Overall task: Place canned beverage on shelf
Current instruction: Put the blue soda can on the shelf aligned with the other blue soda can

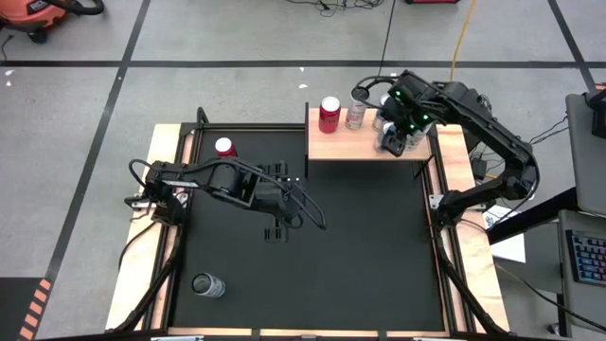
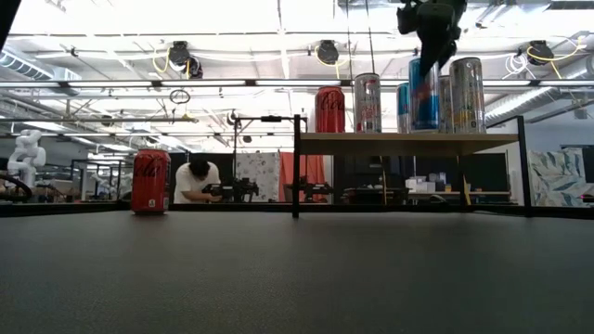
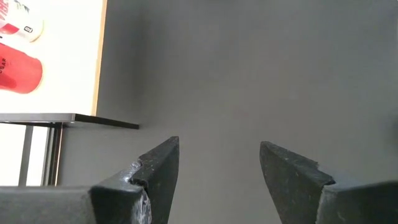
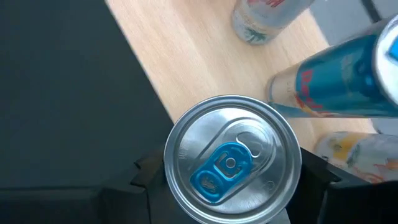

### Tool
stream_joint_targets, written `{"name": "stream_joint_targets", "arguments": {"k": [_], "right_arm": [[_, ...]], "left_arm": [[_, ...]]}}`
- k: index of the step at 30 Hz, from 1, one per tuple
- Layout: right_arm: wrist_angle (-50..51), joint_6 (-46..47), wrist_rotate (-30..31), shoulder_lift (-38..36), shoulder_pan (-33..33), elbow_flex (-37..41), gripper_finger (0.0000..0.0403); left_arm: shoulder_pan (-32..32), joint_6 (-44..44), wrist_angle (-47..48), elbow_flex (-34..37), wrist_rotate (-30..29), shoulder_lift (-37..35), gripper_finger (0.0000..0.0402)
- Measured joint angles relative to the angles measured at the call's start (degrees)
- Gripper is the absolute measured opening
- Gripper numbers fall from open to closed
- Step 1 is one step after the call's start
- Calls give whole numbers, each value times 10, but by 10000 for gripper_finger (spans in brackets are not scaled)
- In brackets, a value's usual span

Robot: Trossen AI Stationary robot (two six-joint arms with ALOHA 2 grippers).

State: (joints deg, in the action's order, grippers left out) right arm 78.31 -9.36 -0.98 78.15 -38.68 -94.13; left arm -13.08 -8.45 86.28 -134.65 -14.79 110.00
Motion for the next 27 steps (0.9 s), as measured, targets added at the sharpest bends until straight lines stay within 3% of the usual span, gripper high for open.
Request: {"name": "stream_joint_targets", "arguments": {"k": [11, 27], "right_arm": [[12, -8, -6, 2, -20, 0, 246], [-4, -10, -21, 3, -44, 0, 251]], "left_arm": [[0, 2, 0, 0, 0, 0, 225], [0, 2, 0, 0, 0, 0, 225]]}}
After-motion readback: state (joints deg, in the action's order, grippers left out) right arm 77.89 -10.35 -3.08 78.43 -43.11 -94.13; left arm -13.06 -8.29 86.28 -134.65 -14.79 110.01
